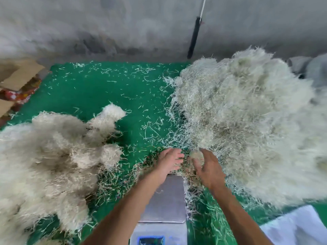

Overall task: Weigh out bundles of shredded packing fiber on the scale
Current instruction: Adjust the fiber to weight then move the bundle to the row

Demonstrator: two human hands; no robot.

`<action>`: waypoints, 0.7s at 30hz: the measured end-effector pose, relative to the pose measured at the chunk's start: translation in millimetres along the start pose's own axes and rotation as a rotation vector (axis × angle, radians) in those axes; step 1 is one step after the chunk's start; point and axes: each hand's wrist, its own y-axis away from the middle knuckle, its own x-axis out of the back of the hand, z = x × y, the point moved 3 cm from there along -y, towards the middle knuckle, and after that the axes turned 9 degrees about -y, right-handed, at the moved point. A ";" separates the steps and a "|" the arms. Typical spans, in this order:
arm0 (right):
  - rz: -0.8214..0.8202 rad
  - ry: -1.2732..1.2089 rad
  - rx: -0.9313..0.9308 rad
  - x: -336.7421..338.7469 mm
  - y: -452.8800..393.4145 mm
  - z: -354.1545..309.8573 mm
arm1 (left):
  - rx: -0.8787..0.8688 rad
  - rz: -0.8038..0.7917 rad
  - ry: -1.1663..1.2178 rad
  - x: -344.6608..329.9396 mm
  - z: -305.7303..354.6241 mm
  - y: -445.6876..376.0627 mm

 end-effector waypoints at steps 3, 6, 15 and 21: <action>0.010 0.105 -0.005 24.6 -36.8 26.4 | 0.033 -0.022 0.012 -34.0 19.1 -42.9; 0.155 0.197 0.132 60.9 -98.9 35.1 | 0.088 -0.041 -0.036 -61.8 46.5 -83.4; 0.200 0.364 0.205 66.8 -217.2 37.6 | -0.110 0.113 -0.246 -97.1 99.7 -170.0; 0.254 -0.180 0.410 11.7 -149.9 -3.3 | 0.068 -0.010 0.223 -79.3 100.0 -148.0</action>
